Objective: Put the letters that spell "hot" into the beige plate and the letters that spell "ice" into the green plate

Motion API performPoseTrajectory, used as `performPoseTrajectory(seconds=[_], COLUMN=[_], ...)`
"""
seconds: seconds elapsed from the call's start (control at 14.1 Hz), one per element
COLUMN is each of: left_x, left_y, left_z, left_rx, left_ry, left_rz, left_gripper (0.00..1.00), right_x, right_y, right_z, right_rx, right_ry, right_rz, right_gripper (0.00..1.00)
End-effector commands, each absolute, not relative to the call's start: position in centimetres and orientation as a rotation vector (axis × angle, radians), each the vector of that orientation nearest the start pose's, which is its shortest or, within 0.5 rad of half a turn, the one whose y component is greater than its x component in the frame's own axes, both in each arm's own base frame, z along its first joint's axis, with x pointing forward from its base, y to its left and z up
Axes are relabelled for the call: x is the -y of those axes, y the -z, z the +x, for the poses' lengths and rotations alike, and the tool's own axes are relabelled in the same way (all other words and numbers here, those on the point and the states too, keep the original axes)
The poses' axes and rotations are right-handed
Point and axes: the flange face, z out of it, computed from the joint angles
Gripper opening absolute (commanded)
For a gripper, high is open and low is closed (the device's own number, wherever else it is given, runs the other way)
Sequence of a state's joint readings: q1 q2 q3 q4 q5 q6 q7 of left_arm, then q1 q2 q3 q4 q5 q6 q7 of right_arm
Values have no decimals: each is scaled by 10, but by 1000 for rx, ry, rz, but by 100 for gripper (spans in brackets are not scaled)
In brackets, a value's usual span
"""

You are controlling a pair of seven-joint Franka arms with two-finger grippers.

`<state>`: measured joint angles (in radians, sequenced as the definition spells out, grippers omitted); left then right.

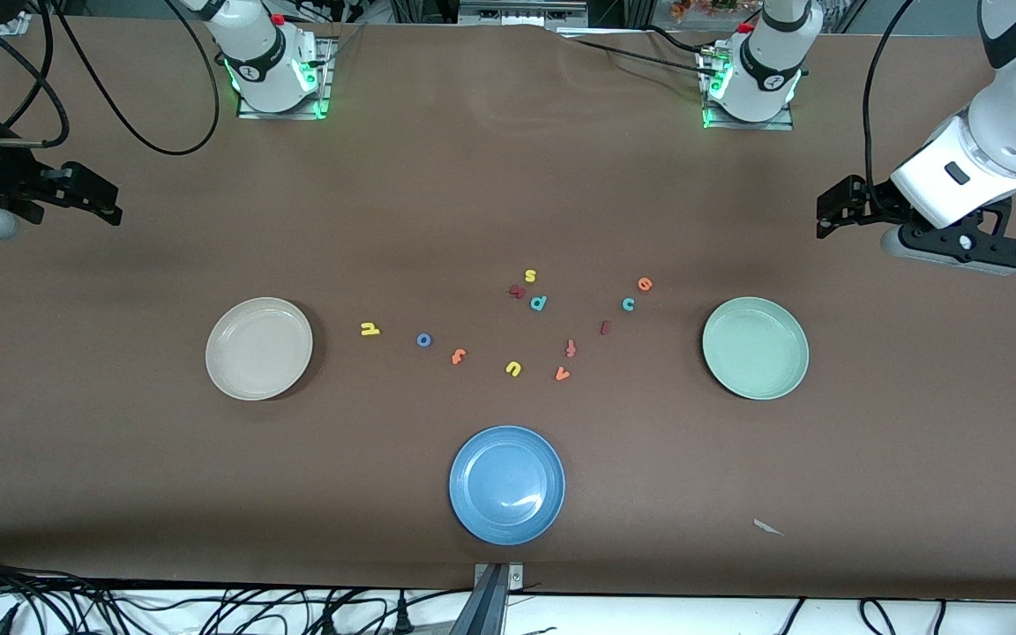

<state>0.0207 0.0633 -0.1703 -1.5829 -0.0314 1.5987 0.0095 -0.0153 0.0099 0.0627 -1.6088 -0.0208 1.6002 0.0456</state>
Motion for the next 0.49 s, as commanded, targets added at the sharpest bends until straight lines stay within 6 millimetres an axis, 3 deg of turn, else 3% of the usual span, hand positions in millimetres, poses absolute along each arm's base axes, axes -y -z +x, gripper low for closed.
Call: performPoseTrajectory(seconds=[0.0, 0.42], left_x=[83, 80], left_y=[-594, -593], left_z=[569, 570], left_rx=[-236, -243], left_ry=[-79, -84], left_rz=[-3139, -3137], left_gripper=[100, 100], right_x=[-27, -29], right_y=[-607, -608], right_z=[560, 560], right_rx=[10, 20], right_ry=[-2, 3], right_rz=[-3179, -3181], right_gripper=[100, 100])
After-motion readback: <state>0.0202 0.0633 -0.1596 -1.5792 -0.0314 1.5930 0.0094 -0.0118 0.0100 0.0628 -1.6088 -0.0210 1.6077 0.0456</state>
